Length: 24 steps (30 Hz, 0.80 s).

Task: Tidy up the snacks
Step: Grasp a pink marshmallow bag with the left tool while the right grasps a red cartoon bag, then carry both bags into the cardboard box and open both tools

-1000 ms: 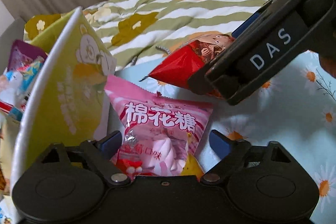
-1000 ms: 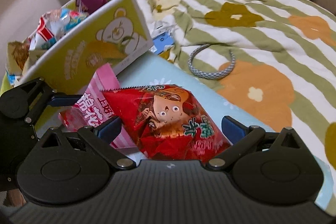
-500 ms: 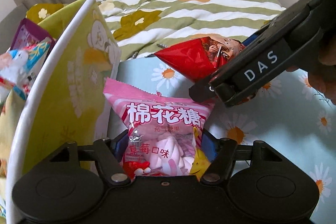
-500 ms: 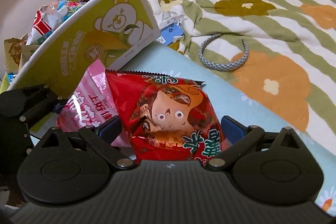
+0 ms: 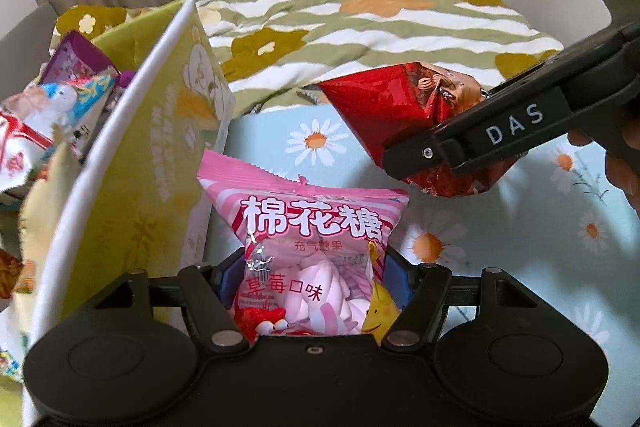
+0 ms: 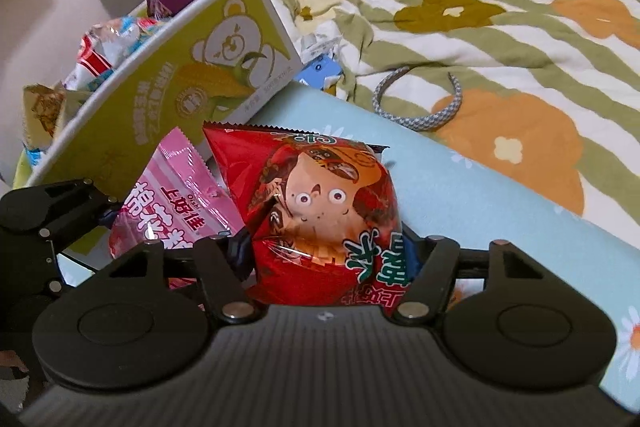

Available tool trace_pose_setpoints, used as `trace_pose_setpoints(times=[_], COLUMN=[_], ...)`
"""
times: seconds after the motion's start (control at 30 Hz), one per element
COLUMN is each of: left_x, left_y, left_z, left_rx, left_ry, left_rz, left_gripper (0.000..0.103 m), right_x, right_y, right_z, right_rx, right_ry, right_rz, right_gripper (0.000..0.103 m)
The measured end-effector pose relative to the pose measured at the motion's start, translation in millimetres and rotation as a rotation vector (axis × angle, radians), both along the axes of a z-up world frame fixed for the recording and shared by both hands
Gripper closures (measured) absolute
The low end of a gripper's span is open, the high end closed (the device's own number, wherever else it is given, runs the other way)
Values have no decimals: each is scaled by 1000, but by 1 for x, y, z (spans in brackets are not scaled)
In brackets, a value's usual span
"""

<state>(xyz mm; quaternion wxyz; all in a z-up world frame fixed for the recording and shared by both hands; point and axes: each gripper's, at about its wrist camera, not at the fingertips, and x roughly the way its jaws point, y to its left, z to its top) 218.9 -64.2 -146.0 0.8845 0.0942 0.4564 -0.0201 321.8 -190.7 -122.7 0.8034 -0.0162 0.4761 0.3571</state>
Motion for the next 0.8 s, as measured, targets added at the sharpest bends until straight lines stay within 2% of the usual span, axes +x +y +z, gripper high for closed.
trace_pose_setpoints(times=[0.2,0.5,0.8], left_x=[-16,-55,-88], left_y=[-4,11,87], left_z=[30,91,150], left_rx=[-17,-66,-149], left_ry=[-64,-170,-290], left_rz=[-20,11,85], left_gripper=[31,31,31], right_x=[-25,-79,-111], right_y=[-9,-14,23], right_z=[30,101,154], right_rx=[9,16,53], right_ry=[-53,-180,-232], right_rz=[-53,-141,-197], right_gripper=[25,26,26])
